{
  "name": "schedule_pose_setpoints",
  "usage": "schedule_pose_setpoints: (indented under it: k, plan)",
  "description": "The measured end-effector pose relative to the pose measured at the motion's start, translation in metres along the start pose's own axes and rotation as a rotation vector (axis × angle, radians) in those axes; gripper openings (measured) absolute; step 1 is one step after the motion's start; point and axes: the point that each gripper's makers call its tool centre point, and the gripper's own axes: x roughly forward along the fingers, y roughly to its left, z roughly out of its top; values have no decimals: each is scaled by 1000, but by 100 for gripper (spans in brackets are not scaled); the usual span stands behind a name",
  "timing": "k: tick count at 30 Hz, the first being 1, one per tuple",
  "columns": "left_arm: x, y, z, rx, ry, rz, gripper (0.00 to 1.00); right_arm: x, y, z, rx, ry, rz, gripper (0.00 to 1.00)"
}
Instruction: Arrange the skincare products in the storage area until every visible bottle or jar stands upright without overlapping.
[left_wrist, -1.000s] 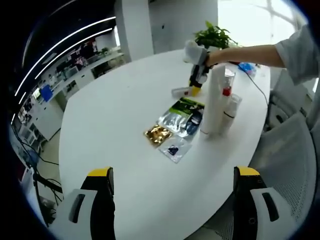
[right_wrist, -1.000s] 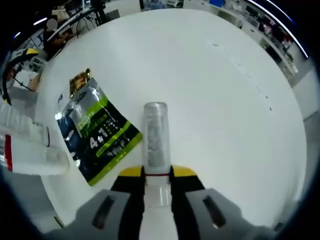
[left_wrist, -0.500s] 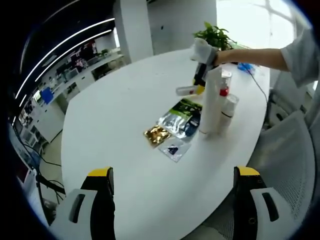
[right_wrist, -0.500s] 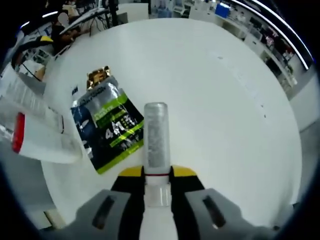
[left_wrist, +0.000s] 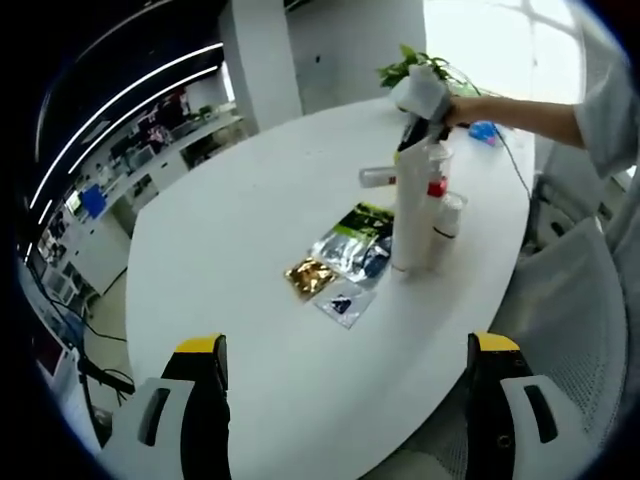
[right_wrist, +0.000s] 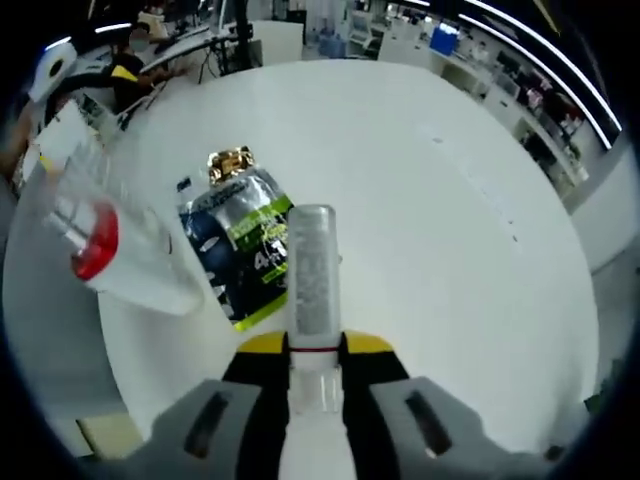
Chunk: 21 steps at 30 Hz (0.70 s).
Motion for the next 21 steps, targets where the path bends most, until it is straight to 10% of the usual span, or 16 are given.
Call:
schedule_pose_setpoints:
  k: [21]
  plan:
    - [-11,-13,5,53,-23,8,97,-48,25,1,-1,-89,-56,18]
